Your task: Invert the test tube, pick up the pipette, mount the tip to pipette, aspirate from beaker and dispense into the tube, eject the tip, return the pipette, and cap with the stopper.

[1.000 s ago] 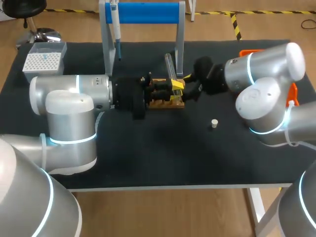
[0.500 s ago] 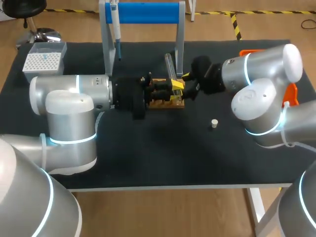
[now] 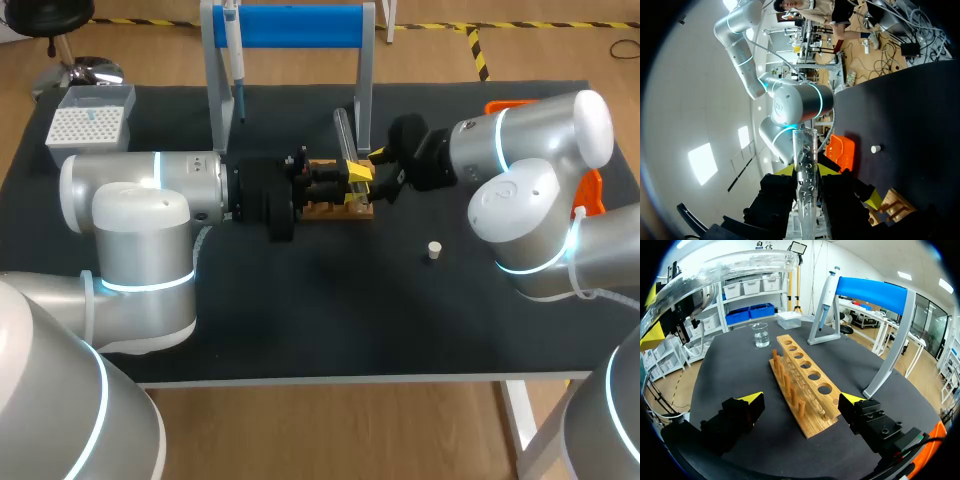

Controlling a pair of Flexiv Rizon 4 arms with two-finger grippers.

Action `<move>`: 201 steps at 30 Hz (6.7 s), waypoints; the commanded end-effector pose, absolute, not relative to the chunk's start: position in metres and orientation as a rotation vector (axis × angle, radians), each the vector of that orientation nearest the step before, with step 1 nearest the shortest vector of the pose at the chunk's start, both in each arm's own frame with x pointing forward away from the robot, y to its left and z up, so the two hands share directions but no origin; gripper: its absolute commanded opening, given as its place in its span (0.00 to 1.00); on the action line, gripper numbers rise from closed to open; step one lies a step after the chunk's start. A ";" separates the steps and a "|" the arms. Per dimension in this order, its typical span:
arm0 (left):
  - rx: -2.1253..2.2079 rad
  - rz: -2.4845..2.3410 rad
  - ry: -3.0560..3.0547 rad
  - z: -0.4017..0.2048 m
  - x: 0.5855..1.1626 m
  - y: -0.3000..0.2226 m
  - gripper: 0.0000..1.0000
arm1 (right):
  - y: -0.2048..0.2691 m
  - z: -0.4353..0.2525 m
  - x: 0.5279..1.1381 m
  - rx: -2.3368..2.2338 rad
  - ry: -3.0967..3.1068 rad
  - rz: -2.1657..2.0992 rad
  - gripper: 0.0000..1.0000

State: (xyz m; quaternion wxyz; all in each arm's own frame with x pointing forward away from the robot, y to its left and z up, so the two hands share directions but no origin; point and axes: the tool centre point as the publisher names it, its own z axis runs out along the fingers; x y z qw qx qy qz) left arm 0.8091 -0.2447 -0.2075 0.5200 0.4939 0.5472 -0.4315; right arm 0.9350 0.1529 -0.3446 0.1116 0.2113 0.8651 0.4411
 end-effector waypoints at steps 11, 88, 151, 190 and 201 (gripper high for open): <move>1.185 -1.034 1.311 -0.207 0.810 -0.245 0.00 | 0.153 -0.345 0.935 0.620 2.540 1.295 1.00; 0.129 -1.851 2.040 -0.171 0.920 -0.227 0.00 | 0.153 -0.345 0.935 0.620 2.540 1.295 1.00; -0.180 -2.068 2.047 -0.198 0.977 -0.192 0.00 | 0.153 -0.345 0.935 0.620 2.540 1.295 1.00; -0.232 -2.032 2.059 -0.228 0.986 -0.190 0.00 | 0.153 -0.345 0.935 0.620 2.540 1.295 1.00; -0.242 -2.035 2.051 -0.237 0.988 -0.191 0.00 | 0.153 -0.345 0.935 0.620 2.540 1.295 1.00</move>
